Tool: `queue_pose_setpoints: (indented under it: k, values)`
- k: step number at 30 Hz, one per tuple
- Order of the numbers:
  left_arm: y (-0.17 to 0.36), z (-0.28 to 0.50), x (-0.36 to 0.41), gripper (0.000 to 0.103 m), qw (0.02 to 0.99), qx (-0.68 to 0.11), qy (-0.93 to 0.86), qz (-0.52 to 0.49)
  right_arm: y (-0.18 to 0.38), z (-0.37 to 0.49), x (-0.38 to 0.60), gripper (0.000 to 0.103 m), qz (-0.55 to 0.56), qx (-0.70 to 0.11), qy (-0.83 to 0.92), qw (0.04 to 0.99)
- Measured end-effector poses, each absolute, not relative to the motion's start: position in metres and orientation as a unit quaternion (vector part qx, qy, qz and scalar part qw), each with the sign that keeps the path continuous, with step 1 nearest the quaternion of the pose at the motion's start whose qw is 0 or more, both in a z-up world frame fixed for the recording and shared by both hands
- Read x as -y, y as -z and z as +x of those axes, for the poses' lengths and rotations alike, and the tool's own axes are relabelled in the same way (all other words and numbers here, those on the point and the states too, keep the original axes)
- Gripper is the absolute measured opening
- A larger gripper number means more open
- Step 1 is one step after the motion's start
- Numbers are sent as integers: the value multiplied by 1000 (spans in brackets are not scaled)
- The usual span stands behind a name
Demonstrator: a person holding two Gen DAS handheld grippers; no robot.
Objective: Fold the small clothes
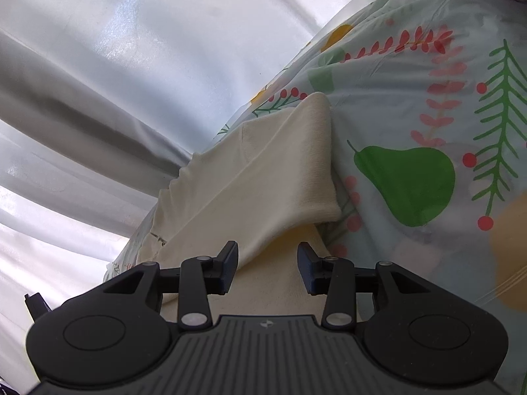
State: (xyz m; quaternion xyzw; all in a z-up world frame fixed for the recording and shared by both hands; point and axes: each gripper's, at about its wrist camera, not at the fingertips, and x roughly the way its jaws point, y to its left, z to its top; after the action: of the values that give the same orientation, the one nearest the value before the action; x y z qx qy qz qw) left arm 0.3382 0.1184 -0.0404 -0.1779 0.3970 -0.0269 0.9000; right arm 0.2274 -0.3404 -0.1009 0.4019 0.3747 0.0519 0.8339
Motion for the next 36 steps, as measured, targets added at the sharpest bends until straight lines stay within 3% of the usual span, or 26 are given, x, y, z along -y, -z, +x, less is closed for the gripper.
queue_pose_setpoints:
  k: [5, 12, 16, 17, 24, 26, 33, 36]
  values:
    - [31, 336, -136, 4, 905, -378, 8, -195, 103, 237, 341, 39, 412, -369, -43, 832]
    - [51, 333, -140, 4, 893, -408, 12, -188, 107, 250, 335, 38, 385, -378, -28, 841]
    - [55, 332, -137, 4, 890, -411, 22, -197, 105, 257, 327, 12, 338, -382, -10, 860]
    - [54, 332, -137, 4, 889, -410, 25, -202, 103, 256, 326, 9, 322, -378, -4, 868]
    - [59, 332, -132, 6, 883, -434, 20, -179, 102, 258, 320, 8, 275, -381, 21, 883]
    - [60, 329, -131, 12, 883, -439, 14, -165, 96, 255, 315, 8, 256, -388, 18, 886]
    - [57, 313, -124, 48, 889, -428, 29, -158, 63, 227, 278, 15, 100, -353, 17, 930]
    - [61, 311, -126, 51, 889, -427, 17, -165, 65, 232, 266, 22, 76, -352, -2, 933]
